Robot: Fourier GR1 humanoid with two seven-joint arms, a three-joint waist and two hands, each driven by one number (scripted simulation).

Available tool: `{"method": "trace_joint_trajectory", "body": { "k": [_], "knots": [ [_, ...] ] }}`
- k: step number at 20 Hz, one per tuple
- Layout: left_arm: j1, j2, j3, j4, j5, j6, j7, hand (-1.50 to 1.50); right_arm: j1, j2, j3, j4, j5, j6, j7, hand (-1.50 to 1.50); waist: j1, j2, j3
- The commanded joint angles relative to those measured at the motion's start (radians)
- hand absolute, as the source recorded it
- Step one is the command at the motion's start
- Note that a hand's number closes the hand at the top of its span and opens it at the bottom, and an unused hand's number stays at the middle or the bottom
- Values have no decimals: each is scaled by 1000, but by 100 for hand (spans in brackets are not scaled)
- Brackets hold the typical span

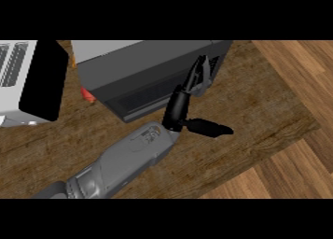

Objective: Pick up the milk, place it into the microwave and close the microwave

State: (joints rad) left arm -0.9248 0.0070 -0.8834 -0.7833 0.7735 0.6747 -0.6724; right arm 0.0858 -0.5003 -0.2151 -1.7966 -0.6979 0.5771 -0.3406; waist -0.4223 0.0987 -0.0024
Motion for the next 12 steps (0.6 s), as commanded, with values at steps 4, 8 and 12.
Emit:
{"method": "trace_joint_trajectory", "body": {
  "k": [4, 8, 12],
  "knots": [
    [-52, -7, 15, 46, 49, 0, 5, -150, -10, -14, 6, 0, -31, 13, 19, -150, -15, 7, 1],
    [-54, -7, 6, 51, 67, 3, -7, -150, -16, -20, 19, -9, -38, 16, 33, -150, -15, 6, 0],
    [-70, -7, 4, 58, 87, 2, -7, -150, -16, -27, 15, -3, -62, 27, 38, -150, -11, -1, 2]
  ]
}}
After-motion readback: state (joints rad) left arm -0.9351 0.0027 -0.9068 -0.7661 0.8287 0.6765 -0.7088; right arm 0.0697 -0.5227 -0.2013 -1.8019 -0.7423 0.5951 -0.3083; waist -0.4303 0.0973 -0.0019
